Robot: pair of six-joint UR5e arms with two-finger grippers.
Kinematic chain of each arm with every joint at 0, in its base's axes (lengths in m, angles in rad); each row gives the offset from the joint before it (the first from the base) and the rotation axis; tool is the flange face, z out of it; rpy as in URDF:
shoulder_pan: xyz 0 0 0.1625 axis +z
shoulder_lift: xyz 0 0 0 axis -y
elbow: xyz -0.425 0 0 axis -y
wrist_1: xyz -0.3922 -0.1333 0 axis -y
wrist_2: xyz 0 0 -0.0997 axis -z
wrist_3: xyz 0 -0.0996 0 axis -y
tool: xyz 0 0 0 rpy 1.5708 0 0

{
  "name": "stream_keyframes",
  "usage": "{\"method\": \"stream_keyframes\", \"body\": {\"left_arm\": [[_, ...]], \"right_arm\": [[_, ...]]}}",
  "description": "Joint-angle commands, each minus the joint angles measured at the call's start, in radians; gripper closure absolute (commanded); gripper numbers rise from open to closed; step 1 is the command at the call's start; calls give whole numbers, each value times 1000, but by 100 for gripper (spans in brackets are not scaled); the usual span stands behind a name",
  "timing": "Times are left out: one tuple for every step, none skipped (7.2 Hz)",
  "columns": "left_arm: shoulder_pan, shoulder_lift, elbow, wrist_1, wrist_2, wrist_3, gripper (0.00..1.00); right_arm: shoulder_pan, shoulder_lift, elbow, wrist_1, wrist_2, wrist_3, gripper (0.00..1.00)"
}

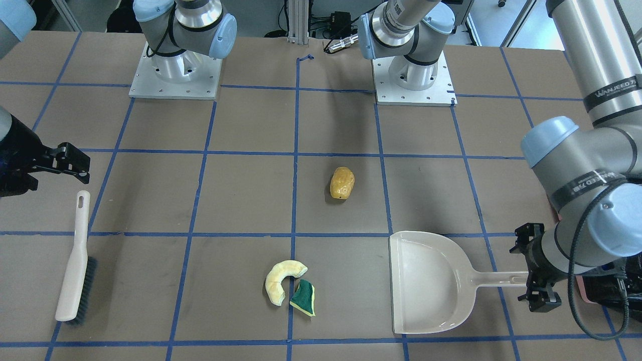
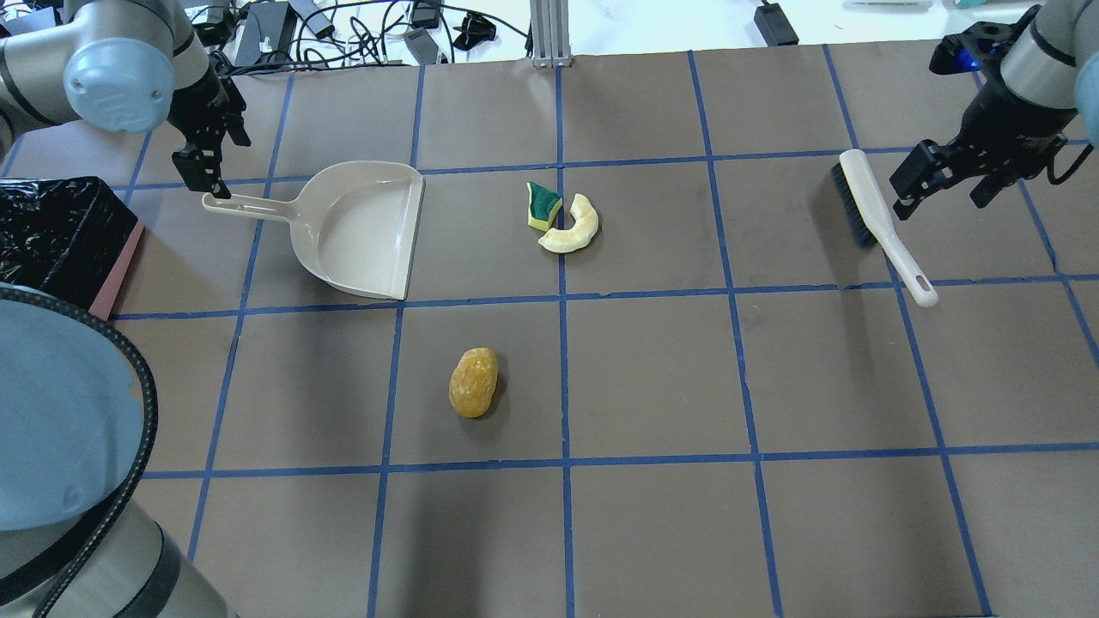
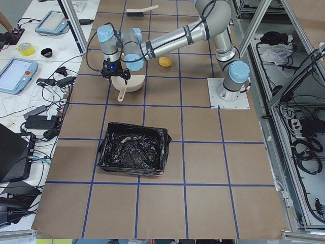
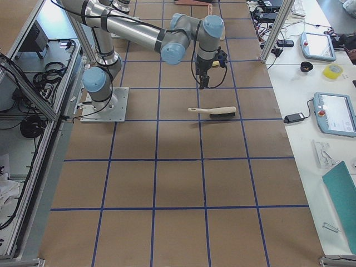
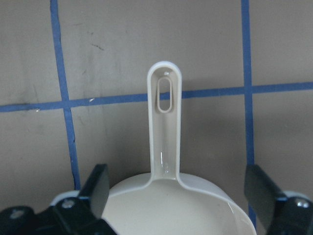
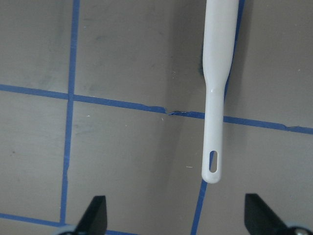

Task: Sweep and dump trash into bin
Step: 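Grasp the dustpan handle with the left gripper while the right gripper grasps the brush handle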

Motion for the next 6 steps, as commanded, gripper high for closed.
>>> {"method": "stream_keyframes", "body": {"left_arm": [[0,-41,-1,4,37,-2,0],[2,-43,-3,4,25,3,0],[8,-43,-6,4,22,38,0],[26,-43,-6,4,-13,59,0],[44,-44,-8,4,-57,94,0],[49,-47,-14,9,-61,102,0]], "right_arm": [[-7,18,62,-90,-13,-15,0],[-7,21,94,-141,-26,-13,0],[-7,36,124,-193,-26,-12,0],[-7,55,155,-248,-26,-7,0],[-7,58,171,-296,-28,-7,0],[-8,78,177,-298,-28,-3,1]]}}
